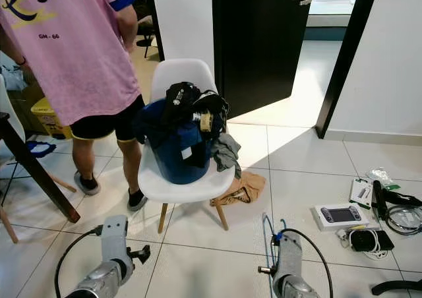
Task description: Hang hanger
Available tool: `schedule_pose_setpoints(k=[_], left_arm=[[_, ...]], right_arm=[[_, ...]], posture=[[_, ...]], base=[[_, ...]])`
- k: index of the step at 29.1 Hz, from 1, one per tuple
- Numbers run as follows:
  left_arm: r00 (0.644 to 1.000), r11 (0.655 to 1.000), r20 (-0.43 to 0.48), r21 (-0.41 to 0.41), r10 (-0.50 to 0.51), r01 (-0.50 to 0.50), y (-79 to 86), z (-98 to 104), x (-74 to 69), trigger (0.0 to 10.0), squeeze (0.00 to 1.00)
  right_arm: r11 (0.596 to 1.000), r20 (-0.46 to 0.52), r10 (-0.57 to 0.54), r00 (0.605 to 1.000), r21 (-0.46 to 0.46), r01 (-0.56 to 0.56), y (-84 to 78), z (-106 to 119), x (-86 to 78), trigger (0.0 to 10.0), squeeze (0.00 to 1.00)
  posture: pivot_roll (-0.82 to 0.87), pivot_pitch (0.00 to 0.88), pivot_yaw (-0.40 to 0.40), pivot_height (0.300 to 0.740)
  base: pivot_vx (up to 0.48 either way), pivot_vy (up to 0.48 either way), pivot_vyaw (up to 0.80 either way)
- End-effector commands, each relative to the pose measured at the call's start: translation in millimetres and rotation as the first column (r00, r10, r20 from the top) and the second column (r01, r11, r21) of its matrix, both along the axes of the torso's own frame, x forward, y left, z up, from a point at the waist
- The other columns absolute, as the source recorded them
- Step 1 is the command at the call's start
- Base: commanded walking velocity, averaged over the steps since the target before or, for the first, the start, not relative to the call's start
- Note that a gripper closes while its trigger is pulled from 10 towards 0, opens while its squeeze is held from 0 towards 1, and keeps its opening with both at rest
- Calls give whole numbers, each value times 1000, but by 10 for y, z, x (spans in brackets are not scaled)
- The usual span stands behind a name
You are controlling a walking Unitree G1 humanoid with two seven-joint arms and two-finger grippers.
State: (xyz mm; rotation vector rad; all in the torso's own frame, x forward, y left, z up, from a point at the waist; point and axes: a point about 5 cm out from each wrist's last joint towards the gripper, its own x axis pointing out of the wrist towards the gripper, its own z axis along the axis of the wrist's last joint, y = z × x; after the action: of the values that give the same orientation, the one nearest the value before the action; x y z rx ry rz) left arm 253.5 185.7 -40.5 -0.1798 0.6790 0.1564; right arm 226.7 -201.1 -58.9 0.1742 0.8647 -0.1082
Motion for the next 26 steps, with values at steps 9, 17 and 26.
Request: schedule_pose_setpoints(k=[9, 17, 26], left_arm=[[1000, 1000, 25, -8, -4, 4, -17, -3, -16, 10000, 0], [999, 1000, 22, 1, -29, 29, -28, -7, -18, 10000, 0], [999, 999, 14, 13, -41, 41, -28, -13, -24, 10000, 0]], right_arm=[[999, 63, -33, 997, 34, 31, 28, 21, 23, 10000, 0], [997, 15, 53, 998, -63, -52, -15, 13, 10, 10000, 0], [997, 14, 55, 998, -62, -54, -17, 9, 3, 10000, 0]], posture=[[11, 0, 9, 740], [17, 0, 9, 740], [16, 0, 10, 740]], base=[[0, 0, 0], [0, 0, 0], [0, 0, 0]])
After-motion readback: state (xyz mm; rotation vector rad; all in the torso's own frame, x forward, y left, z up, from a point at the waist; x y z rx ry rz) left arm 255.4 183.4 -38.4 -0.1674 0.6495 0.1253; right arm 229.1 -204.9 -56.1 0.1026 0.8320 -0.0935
